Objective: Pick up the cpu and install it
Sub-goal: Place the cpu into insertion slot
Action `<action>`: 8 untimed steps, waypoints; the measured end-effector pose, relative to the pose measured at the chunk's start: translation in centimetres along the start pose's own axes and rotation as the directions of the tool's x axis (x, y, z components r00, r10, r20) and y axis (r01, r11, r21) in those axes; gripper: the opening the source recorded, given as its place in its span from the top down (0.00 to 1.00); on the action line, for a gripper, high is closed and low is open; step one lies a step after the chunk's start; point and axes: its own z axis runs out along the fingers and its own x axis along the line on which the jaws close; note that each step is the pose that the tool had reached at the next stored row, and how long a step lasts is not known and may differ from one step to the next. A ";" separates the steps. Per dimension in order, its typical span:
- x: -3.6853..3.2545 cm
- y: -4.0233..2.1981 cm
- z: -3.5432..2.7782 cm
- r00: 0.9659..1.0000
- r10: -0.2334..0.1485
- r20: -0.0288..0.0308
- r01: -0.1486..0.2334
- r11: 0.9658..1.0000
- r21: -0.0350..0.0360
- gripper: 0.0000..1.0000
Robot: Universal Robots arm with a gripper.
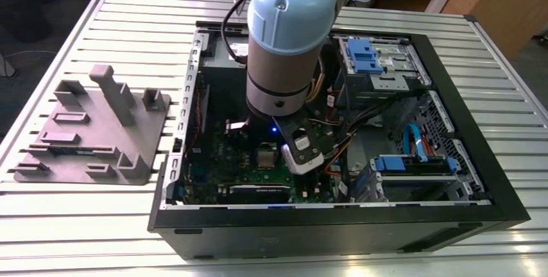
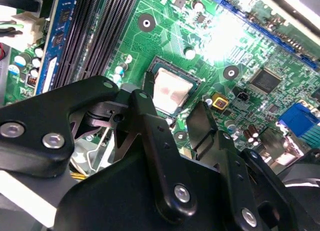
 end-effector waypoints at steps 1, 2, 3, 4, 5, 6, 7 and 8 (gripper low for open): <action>0.00 0.00 -0.01 1.000 0.000 0.000 0.000 1.000 0.000 0.47; 0.00 0.00 -0.01 1.000 0.000 0.000 0.000 1.000 0.000 0.47; 0.00 0.00 -0.02 1.000 0.000 0.000 0.000 1.000 0.000 0.47; 0.00 0.00 -0.02 1.000 0.000 0.000 0.000 1.000 0.000 0.49; 0.00 0.00 -0.03 1.000 0.000 0.000 0.000 1.000 0.000 0.55; 0.00 0.00 -0.03 1.000 0.000 0.000 0.000 1.000 0.000 0.61; 0.00 0.00 -0.04 1.000 0.000 0.000 0.000 1.000 0.000 0.61; 0.00 0.00 -0.04 1.000 0.000 0.000 0.000 1.000 0.000 0.67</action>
